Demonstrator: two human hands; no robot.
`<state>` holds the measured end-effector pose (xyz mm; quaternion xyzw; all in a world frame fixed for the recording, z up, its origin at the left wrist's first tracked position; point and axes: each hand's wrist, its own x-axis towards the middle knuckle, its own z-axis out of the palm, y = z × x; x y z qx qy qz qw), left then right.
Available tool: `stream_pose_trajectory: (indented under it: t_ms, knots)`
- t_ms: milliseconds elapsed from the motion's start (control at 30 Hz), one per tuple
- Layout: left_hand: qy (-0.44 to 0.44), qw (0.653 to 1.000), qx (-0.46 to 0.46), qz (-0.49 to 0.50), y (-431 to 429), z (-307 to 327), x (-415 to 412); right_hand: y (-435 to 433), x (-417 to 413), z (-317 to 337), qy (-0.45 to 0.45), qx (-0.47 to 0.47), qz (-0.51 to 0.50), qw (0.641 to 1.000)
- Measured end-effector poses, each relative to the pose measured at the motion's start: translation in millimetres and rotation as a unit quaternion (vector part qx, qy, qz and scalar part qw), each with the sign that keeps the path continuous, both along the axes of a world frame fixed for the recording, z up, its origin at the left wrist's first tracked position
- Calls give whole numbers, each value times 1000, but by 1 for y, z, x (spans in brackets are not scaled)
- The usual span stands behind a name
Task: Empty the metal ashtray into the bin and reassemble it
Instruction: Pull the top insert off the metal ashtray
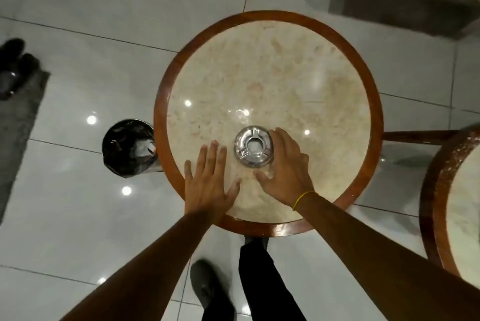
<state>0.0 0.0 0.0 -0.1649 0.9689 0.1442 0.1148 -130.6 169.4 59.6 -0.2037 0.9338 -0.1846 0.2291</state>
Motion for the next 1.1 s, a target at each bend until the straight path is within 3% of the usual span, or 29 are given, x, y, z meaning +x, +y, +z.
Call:
stream_pose_trajectory:
  t_ms: [133, 333, 767, 1100]
  knots:
    - [37, 999, -37, -1, 4, -23, 10, -13, 0, -11, 62, 27, 35, 997]
    - [56, 997, -50, -3, 3, -26, 11, -35, -12, -10, 82, 46, 61, 994]
    - [86, 996, -37, 8, 4, -31, 11, -61, -46, -4, 7, 104, 144, 984]
    - [84, 996, -38, 10, 4, -30, 10, -59, -40, -3, 48, 76, 123, 988]
